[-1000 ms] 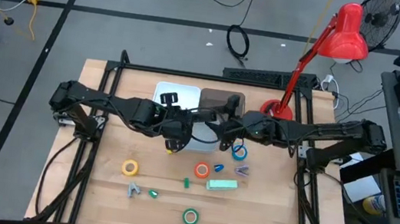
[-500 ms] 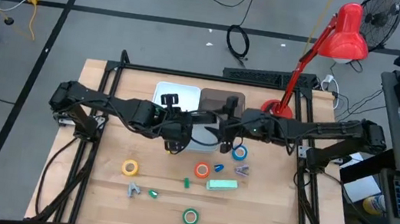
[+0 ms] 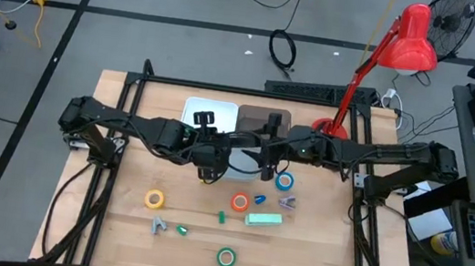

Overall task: Pick and place Stapler, Stapler remover, tape
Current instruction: Put the black stapler into the black bin

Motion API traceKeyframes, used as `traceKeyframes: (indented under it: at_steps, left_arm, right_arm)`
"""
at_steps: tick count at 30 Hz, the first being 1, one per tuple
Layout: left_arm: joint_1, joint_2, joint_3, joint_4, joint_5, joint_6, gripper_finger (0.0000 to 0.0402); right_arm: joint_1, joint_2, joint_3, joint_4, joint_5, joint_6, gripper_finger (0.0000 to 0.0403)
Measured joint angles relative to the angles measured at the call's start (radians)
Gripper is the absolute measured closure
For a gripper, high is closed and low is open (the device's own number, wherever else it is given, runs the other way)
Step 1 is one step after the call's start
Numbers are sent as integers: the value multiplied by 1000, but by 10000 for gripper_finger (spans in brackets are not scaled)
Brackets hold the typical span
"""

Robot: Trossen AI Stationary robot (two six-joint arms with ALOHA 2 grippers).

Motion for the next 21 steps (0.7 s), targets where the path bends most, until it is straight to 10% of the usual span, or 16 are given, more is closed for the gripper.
traceKeyframes:
  at_steps: [21]
  left_arm:
    - [3, 22, -1, 1, -3, 13, 272]
  right_arm:
    - [0, 1, 0, -23, 0, -3, 246]
